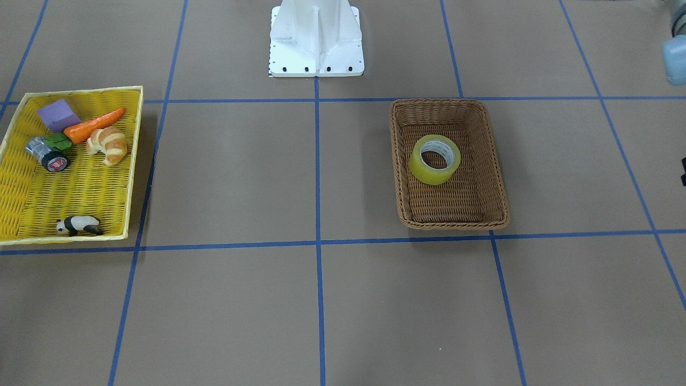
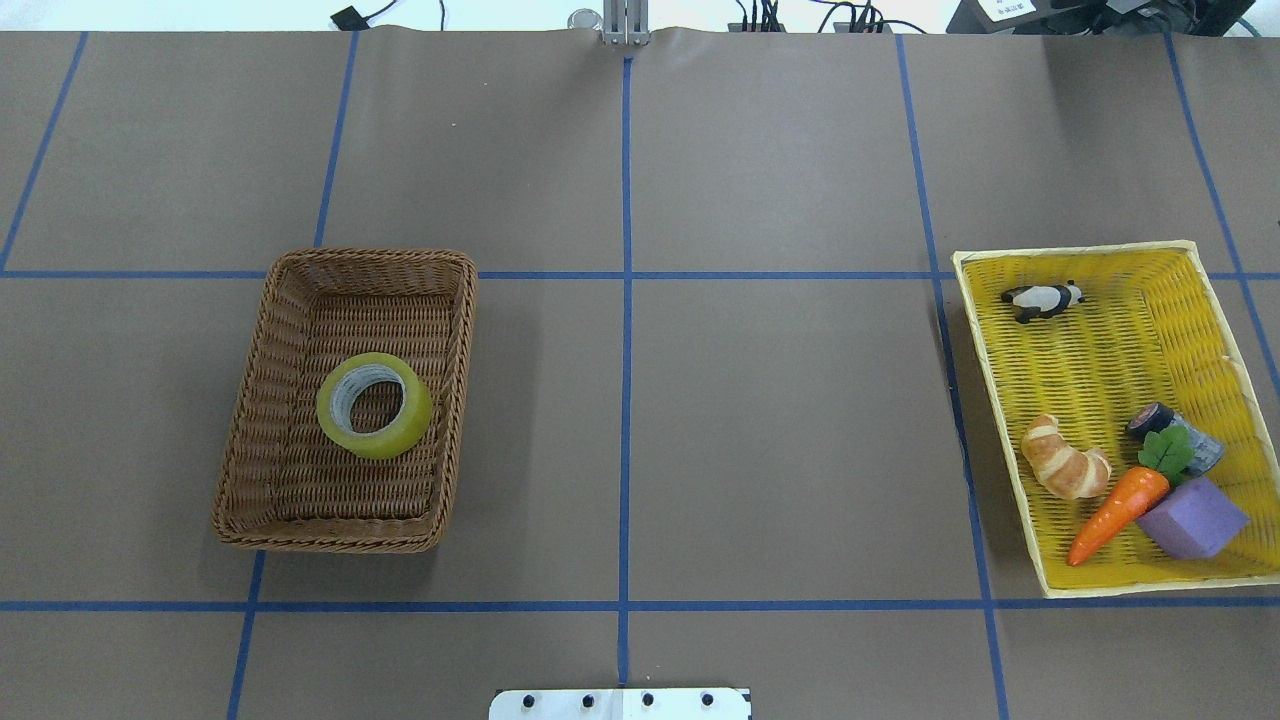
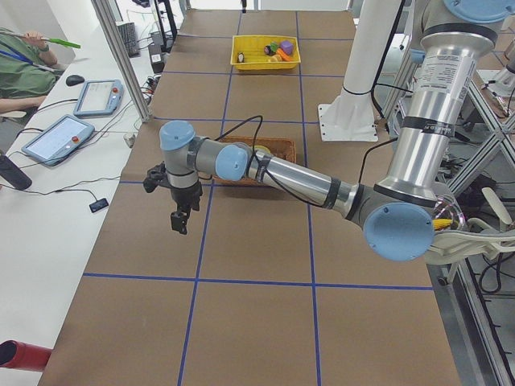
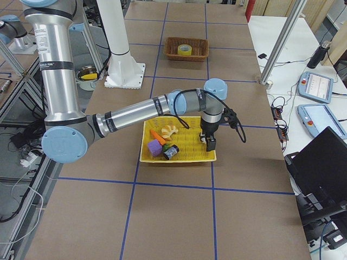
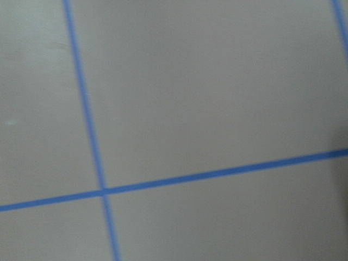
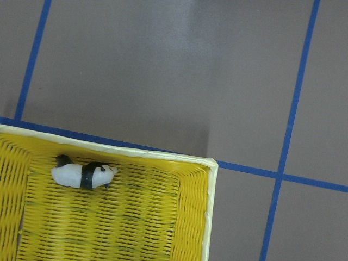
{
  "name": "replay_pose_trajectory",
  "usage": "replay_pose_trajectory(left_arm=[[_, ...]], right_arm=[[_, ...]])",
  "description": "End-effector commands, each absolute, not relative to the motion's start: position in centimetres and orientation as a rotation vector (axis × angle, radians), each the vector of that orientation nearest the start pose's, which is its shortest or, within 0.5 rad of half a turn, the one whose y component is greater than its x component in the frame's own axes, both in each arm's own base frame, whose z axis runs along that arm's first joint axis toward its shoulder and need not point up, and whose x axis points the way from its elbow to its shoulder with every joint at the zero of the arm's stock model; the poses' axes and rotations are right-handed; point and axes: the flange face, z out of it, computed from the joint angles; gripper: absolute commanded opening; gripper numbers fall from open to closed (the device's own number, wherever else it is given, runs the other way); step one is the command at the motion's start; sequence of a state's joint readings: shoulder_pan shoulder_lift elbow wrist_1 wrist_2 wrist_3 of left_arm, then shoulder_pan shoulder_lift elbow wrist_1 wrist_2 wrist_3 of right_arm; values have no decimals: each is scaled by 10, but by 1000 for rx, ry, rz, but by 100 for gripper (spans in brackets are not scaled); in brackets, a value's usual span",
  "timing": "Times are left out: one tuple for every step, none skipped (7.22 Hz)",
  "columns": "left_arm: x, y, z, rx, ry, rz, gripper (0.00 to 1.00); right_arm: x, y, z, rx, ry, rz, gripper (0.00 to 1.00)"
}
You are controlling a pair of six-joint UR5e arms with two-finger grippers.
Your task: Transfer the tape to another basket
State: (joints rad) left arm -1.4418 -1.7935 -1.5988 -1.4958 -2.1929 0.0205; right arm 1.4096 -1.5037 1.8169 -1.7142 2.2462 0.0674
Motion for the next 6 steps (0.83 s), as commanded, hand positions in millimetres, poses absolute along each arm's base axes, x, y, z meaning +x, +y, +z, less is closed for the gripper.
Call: replay_pose_trajectory(left_arm=[[-43,-588,601,75,680,165,98],[-45,-573,632,21,683,143,98],[-46,-546,661,14,683,151,98],[-47,-537,673,31,683,151,98],[-48,-524,681,16,689,139,98],[-47,-511,675,15,739,126,98]], right_arm=[[24,-487,565,55,-697,-113,100],[32,-467,585,22,-749,-95,100],[38,-455,595,17,-788,-116,100],[41,-450,600,8,-789,-107,100],[41,-452,603,4,-780,-106,100],[42,-455,611,-11,-780,-98,100]])
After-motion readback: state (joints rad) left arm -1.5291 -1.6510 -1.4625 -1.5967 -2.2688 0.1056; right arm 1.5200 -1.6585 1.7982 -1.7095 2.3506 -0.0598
